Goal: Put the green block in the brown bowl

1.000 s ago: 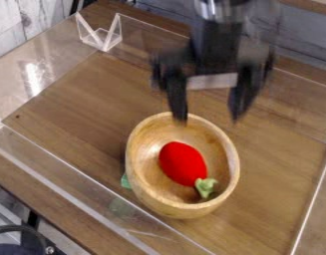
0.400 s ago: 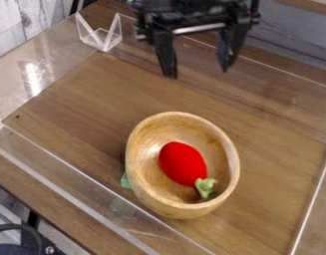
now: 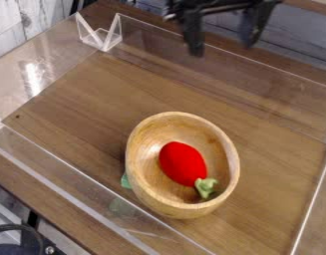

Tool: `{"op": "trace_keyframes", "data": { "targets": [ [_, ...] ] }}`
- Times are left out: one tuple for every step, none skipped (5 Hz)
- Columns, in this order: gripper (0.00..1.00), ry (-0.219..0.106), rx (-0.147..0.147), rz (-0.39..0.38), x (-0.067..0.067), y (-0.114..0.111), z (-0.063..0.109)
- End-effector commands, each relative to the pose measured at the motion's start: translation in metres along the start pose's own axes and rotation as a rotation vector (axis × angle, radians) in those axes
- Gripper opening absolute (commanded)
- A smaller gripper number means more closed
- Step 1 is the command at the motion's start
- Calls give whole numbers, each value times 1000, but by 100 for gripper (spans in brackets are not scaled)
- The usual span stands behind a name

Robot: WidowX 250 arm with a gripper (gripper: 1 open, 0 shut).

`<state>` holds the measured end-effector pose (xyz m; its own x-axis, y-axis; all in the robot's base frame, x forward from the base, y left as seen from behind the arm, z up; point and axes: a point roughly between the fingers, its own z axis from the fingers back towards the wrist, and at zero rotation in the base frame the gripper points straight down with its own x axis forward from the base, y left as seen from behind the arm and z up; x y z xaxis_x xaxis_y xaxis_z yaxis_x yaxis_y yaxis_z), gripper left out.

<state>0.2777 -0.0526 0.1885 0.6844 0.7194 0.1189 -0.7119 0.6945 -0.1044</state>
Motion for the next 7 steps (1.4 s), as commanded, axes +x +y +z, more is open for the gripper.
{"op": "trace_keyframes", "data": {
  "targets": [
    [100, -47, -39, 44, 11, -12, 14],
    [100, -60, -28, 91, 19, -15, 12],
    [100, -65, -22, 102, 18, -17, 11],
    [100, -70, -16, 113, 18, -19, 11],
    [100, -65, -19, 53, 22, -18, 5],
    [100, -60, -24, -6, 27, -16, -1],
    [100, -68, -15, 34, 31, -13, -9]
  ]
}}
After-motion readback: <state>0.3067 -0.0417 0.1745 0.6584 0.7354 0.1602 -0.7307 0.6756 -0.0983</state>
